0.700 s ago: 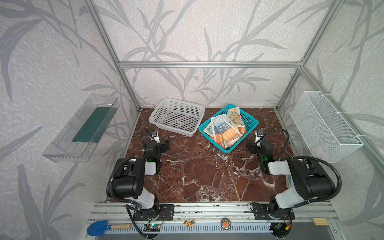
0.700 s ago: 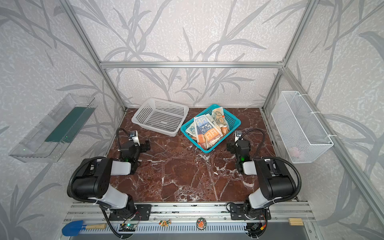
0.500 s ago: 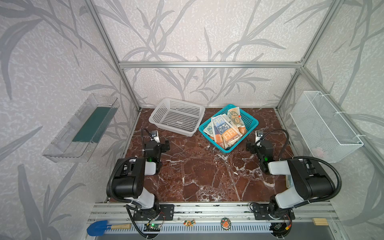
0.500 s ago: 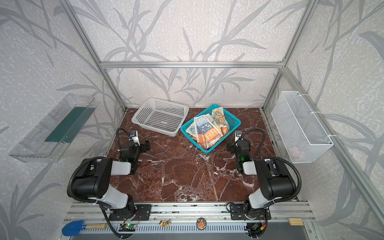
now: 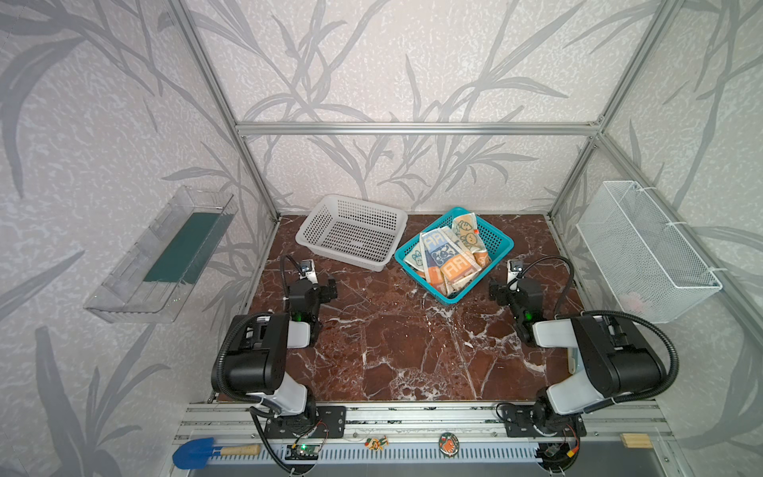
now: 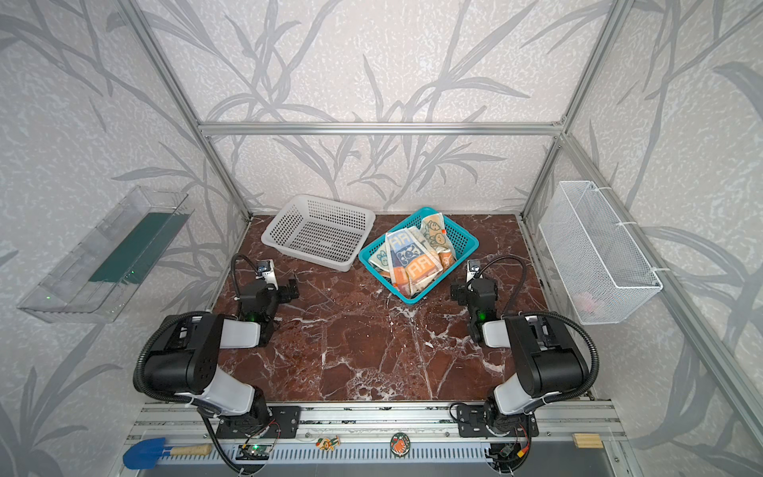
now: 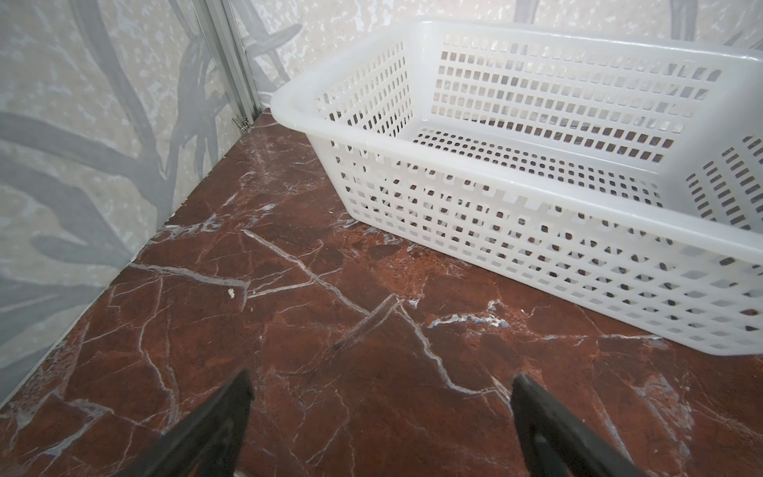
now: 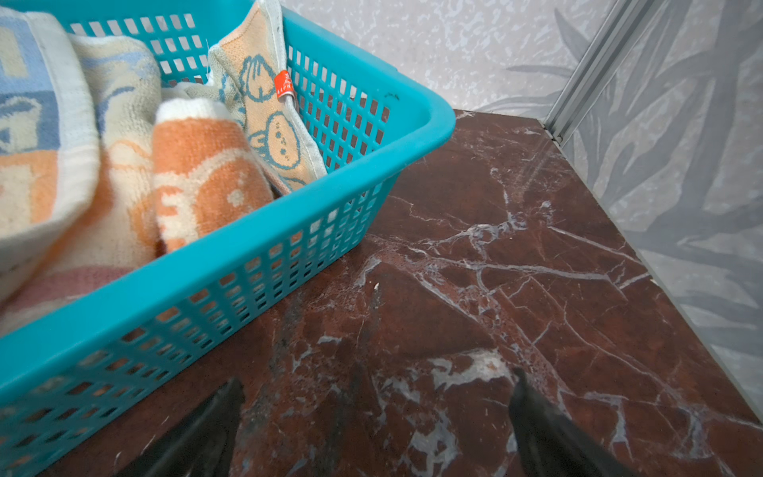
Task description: Fold and stack the towels
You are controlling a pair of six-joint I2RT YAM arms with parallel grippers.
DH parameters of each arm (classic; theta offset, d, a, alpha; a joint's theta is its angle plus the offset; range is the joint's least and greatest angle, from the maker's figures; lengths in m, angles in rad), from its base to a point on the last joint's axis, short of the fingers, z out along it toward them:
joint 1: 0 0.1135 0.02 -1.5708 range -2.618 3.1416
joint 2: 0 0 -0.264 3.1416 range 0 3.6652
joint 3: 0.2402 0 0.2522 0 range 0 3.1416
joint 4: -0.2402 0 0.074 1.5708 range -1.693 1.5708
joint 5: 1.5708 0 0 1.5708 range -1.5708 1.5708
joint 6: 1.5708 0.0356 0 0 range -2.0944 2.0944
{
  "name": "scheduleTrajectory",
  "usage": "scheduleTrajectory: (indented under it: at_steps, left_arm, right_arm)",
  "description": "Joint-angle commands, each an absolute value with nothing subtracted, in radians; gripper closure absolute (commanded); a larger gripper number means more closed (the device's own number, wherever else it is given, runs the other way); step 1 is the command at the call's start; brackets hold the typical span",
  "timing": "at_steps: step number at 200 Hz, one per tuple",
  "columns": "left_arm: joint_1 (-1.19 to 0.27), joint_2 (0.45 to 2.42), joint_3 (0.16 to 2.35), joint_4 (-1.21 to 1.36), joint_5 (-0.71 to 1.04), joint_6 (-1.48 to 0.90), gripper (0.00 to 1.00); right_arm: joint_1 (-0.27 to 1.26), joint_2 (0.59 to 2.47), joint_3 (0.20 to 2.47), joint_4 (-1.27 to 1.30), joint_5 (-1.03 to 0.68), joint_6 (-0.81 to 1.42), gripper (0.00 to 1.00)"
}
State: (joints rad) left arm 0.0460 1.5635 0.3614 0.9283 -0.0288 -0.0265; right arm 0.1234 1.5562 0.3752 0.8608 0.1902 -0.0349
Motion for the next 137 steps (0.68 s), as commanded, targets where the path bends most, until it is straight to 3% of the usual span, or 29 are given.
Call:
scheduleTrajectory:
  at_steps: [1,137]
  left_arm:
    - [0.043,1.567,0.372,0.953,-0.034,-0.018,0.01]
    - [0.051,1.556,0.386,0.930,-0.058,-0.037,0.01]
  right_arm:
    - [0.126,1.538,0.391,0.867,0.189,-0.041,0.01]
    - [0.126,1.540,0.393,0.865,0.195,-0.034,0.01]
